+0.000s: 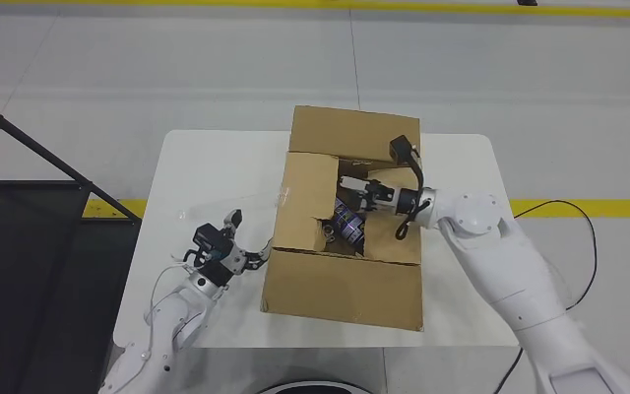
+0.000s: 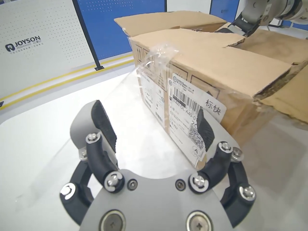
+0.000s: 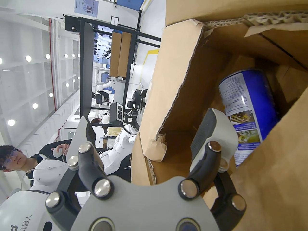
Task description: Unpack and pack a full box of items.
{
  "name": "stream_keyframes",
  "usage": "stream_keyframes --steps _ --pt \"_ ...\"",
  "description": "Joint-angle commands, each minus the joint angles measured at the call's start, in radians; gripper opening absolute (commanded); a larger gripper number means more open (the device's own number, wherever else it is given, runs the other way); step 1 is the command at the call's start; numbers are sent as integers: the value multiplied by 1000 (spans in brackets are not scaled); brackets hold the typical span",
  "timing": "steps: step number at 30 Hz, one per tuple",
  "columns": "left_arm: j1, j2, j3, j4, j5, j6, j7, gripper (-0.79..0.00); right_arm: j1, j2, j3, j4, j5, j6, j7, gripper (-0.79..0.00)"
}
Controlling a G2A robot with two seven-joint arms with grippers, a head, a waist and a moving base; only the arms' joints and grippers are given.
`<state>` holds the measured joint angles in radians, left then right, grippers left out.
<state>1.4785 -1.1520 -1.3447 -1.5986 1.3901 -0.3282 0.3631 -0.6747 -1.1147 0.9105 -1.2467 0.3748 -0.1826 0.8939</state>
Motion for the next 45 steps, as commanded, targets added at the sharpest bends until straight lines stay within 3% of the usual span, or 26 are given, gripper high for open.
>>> stream_keyframes --steps 1,16,31,37,45 --pt "2 0 2 -3 2 -2 4 0 9 -7 -11 10 7 -3 5 0" --pt "13 -2 6 -12 11 -5 25 0 45 -53 -60 59 77 -36 33 0" --pt "118 11 -118 -50 -32 13 90 0 53 -86 -42 20 186 -89 12 0" --pt "169 16 -181 -66 -66 13 125 0 63 -109 -70 -32 149 -109 -68 0" --pt "234 19 -253 -65 -114 11 182 0 83 -155 -157 -74 -3 -142 -261 0"
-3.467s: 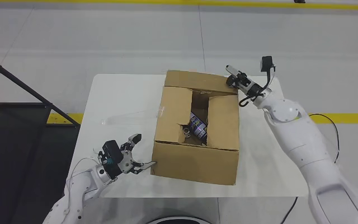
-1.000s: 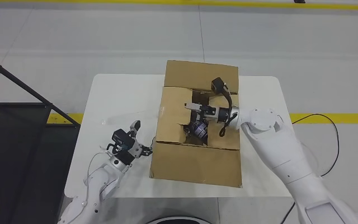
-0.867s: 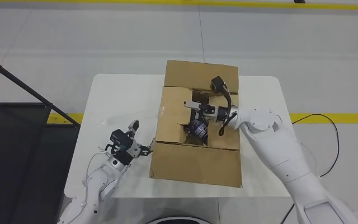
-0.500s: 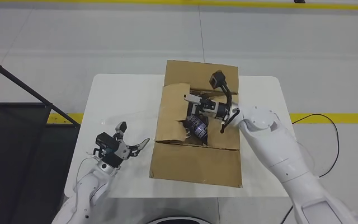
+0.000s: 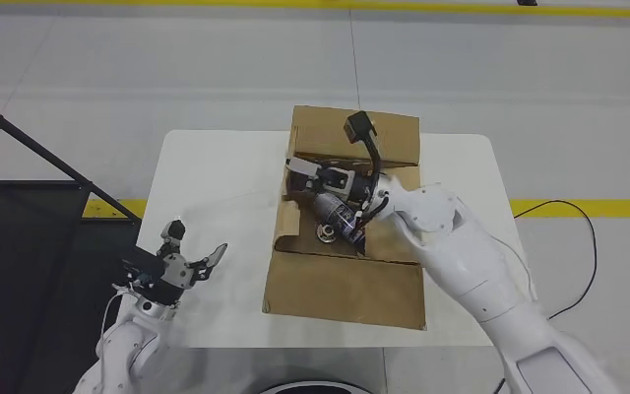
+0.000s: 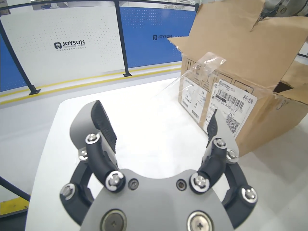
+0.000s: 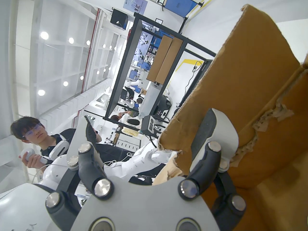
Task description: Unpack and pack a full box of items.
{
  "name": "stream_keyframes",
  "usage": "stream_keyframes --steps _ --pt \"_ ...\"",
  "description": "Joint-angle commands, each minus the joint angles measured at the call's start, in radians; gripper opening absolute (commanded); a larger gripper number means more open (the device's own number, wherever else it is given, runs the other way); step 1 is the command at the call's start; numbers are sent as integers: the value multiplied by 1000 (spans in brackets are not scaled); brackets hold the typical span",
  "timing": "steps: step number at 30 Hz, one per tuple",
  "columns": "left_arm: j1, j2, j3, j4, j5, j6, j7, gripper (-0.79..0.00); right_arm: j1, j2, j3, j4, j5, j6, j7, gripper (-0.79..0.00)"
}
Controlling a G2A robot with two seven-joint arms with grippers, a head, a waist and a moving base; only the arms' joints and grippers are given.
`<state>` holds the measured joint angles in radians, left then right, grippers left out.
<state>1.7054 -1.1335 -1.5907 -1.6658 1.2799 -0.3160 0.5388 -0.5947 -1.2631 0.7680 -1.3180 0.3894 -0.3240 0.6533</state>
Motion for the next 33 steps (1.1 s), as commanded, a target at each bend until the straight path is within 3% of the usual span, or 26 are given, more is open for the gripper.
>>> stream_keyframes --steps 1,17,33 --pt "13 0 -13 4 -8 -3 12 0 7 -14 -30 -4 -37 0 -38 0" --pt "59 0 -81 36 -55 -43 69 0 76 -139 -205 119 -171 -2 -175 0" --pt "51 -3 -90 40 -50 -65 49 0 79 -182 -187 181 -192 28 -95 0"
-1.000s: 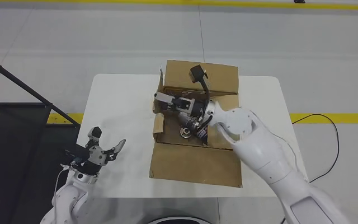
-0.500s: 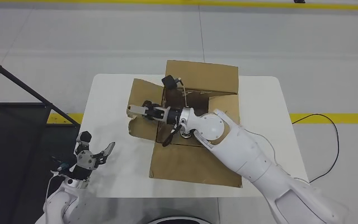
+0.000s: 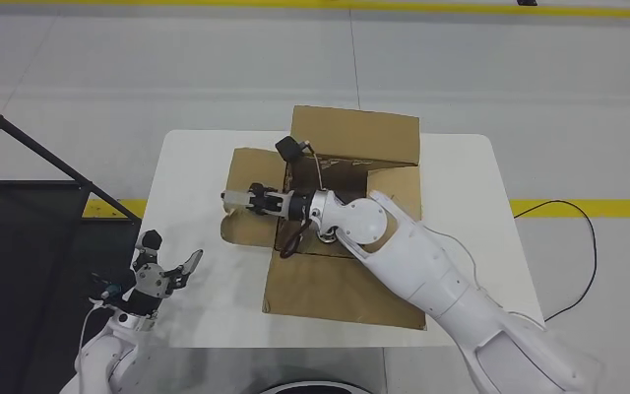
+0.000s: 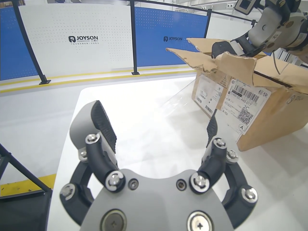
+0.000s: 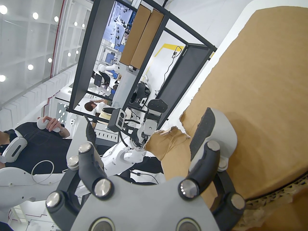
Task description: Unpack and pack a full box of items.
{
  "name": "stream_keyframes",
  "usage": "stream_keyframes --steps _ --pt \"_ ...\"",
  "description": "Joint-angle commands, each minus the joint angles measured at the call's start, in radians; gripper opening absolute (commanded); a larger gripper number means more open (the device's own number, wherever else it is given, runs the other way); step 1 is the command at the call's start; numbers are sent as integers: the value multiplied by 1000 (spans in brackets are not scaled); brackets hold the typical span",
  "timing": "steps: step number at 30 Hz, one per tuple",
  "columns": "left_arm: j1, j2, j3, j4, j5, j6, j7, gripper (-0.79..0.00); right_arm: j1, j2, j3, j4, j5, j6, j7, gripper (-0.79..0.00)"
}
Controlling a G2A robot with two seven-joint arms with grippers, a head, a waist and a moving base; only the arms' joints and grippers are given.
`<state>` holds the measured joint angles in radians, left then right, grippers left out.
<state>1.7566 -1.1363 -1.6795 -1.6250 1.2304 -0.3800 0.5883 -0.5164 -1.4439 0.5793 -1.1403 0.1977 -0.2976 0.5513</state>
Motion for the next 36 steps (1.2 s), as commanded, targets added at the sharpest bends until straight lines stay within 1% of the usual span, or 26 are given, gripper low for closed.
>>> stream_keyframes --steps 1,6,11,17,22,24,27,30,33,36 --pt "1 0 -2 -1 0 -1 -1 0 0 -3 5 6 -1 2 11 0" --pt "5 -1 -6 -4 -2 -7 1 0 -2 -10 22 15 -2 1 36 0" --pt "22 -1 -27 -42 -11 -22 20 0 -21 -1 70 -30 -2 -51 75 0" --pt "55 4 -89 -163 -23 -66 4 0 -96 45 181 -180 -35 -87 161 0" --pt "57 11 -137 -269 -70 -146 -74 0 -197 98 326 -343 -80 -101 246 0" --pt "43 15 -150 -303 -109 -200 -126 0 -251 121 399 -413 -100 -118 282 0" --pt "9 22 -160 -358 -183 -288 -233 0 -341 155 522 -517 -103 -147 349 0" --pt "-35 30 -147 -419 -275 -345 -360 0 -433 185 649 -604 -100 -185 410 0" --pt "-97 37 -109 -472 -355 -350 -528 0 -525 210 763 -666 -94 -228 458 0" --pt "-191 44 -29 -493 -426 -323 -708 0 -606 229 866 -700 -72 -277 495 0"
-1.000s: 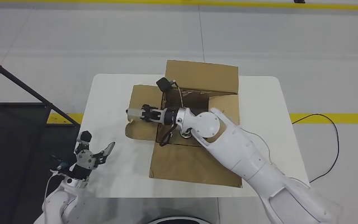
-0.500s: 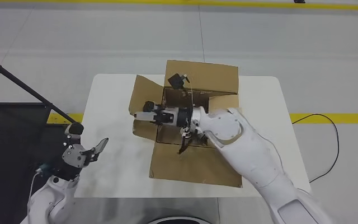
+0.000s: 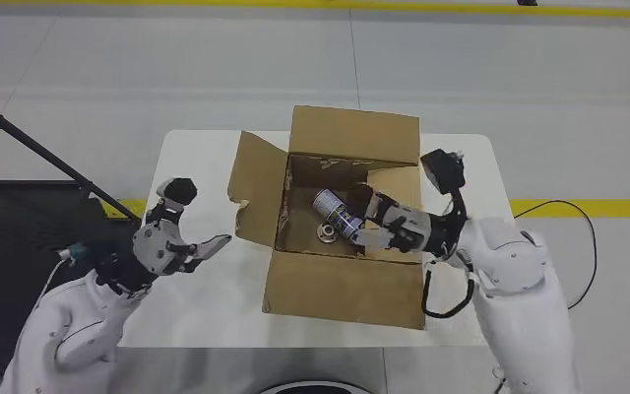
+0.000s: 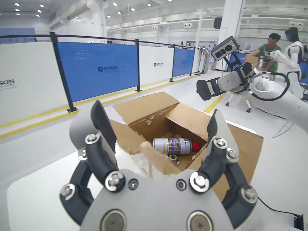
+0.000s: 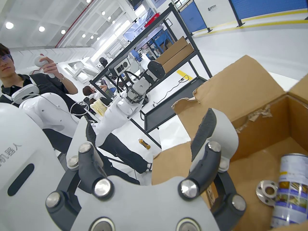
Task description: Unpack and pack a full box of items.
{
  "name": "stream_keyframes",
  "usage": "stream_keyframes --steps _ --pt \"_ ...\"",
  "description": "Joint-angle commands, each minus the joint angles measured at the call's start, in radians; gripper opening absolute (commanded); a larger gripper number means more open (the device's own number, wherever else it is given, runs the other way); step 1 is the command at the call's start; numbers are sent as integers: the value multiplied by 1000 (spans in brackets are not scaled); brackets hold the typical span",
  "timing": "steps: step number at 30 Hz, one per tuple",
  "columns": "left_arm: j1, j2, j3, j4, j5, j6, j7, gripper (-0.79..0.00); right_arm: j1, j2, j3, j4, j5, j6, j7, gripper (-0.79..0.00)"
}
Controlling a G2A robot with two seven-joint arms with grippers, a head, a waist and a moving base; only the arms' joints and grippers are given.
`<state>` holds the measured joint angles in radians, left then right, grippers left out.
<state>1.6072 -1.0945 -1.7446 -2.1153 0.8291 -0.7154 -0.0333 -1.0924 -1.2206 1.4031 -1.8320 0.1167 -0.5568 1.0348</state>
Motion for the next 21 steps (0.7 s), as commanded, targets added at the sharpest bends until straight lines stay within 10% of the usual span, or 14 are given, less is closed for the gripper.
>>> stream_keyframes --steps 1,14,21 --pt "-80 3 68 0 -41 31 -143 0 -54 12 75 -13 19 -34 21 0" --pt "-596 -43 572 281 -262 262 -496 0 -247 68 330 25 154 -169 59 0" --pt "-596 -43 572 281 -262 262 -496 0 -251 73 338 45 173 -173 55 0"
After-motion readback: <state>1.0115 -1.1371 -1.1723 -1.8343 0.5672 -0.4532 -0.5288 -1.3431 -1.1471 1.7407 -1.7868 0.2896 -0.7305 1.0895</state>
